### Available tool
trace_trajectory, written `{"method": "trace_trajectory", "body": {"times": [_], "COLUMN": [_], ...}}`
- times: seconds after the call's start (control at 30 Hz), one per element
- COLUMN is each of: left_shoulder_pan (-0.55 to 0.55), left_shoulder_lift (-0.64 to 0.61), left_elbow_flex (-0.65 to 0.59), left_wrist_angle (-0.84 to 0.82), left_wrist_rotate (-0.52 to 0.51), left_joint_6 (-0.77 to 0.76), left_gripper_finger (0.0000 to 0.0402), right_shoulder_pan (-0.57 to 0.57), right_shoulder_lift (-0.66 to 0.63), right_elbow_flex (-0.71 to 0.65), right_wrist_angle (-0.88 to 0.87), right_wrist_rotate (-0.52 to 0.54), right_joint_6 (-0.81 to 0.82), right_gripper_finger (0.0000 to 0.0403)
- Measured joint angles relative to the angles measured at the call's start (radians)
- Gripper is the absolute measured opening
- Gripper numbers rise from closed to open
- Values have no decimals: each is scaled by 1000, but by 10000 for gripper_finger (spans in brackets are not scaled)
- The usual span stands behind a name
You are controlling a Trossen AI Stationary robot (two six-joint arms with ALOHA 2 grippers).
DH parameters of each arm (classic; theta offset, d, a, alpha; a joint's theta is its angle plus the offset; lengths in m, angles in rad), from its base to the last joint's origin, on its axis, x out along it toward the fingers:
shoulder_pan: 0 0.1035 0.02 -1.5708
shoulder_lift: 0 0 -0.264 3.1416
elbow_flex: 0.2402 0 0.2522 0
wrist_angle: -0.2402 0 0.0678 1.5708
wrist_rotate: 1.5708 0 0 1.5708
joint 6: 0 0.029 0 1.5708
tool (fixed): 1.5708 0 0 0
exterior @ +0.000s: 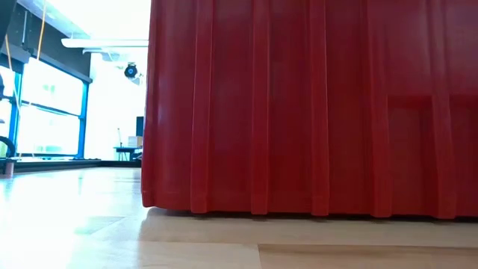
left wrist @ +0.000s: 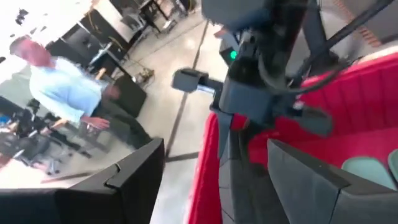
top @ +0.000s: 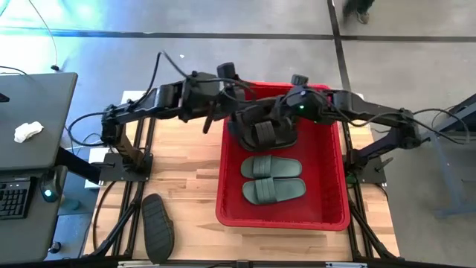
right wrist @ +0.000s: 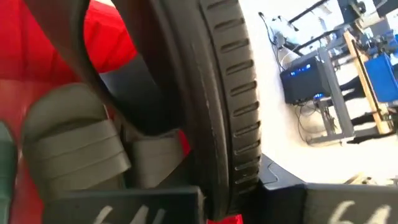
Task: Pick and place slides into bin
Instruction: Put the black slide into the red container
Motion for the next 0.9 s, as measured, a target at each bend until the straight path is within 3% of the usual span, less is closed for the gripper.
{"method": "trace_trajectory", "body": {"times": [0.2,0.5,0.9], "left_shoulder_pan": [35,33,33], "left_shoulder_lift": [30,48,54], "left_elbow_flex": [0,0,0], "left_wrist_angle": [-15,-57,-168], "left_wrist_rotate": [79,151,-12], "left_joint_6": [-21,-55,-130], "left_gripper_finger": [264,264,264], "right_shoulder_pan": [55,68,95], "right_shoulder_lift": [92,203,243], "right_elbow_flex": [134,294,348], "right_wrist_angle": [-41,-91,-113], "right_wrist_rotate": [50,35,35], "right_joint_6": [-8,-7,21], "right_gripper_finger": [21,21,21]}}
